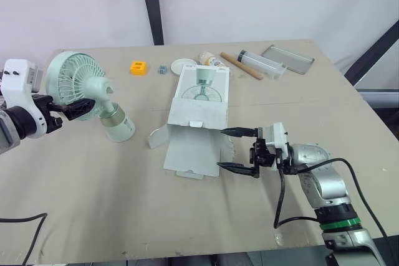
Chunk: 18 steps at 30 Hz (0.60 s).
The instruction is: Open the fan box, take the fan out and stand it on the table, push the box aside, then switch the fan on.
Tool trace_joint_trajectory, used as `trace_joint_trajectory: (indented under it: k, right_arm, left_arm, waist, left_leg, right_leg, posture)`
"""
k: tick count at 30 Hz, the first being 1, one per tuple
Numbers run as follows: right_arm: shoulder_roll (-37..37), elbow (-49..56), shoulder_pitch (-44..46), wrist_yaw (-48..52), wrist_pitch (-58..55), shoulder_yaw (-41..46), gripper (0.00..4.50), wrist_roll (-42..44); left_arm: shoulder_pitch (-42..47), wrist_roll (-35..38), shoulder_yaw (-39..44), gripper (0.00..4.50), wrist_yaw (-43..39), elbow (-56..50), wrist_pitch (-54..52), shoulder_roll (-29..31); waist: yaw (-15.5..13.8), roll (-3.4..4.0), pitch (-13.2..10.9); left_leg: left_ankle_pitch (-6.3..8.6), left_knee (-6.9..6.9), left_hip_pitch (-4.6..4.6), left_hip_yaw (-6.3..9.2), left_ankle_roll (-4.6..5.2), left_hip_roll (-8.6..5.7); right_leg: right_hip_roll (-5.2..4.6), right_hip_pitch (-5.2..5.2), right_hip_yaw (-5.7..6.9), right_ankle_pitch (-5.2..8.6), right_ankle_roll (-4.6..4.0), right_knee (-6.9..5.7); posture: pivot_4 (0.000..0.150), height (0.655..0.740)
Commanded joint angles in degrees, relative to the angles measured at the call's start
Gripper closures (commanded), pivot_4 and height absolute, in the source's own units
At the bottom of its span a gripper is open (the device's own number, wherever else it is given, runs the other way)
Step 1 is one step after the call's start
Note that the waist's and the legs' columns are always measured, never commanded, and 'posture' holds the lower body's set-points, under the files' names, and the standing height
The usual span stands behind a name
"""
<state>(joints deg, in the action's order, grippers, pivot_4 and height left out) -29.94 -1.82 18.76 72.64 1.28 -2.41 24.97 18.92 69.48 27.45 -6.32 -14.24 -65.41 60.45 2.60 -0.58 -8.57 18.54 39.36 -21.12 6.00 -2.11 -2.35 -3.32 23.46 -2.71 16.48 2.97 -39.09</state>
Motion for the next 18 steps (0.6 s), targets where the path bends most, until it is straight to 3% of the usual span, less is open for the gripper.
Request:
trace_joint_trajectory:
  k: [1,6,18]
  right_arm:
    - [-0.3,2.2,0.2,0.0,0.6,0.4,0.00,0.4]
    - [-0.5,2.1,0.3,0.0,0.7,0.4,0.00,0.3]
    - [-0.4,1.8,0.4,-0.1,0.7,0.2,0.00,0.1]
  left_arm:
    - [-0.3,-1.2,2.0,0.11,-2.9,-1.4,0.6,0.0]
    - [-6.0,-6.6,2.9,0.11,-7.6,-5.1,4.3,-1.4]
    - [-17.8,-24.0,2.5,0.11,-14.7,-8.5,22.7,-11.6]
  waist:
    - [0.0,0.00,0.0]
    - [0.0,0.00,0.0]
    - [-0.1,0.00,0.0]
  left_leg:
    - [0.00,0.00,0.00,0.00,0.00,-0.01]
    - [0.00,-0.04,0.00,-0.01,0.00,0.01]
    - [0.01,-0.02,0.00,-0.02,0.01,0.02]
  right_leg:
    - [0.00,0.00,0.00,0.00,0.00,0.00]
    - [0.00,0.04,-0.03,0.00,0.00,0.00]
    - [-0.01,-0.01,-0.03,0.00,0.00,0.04]
  posture:
    - [0.150,0.7400]
    - [0.150,0.7400]
    - [0.150,0.7400]
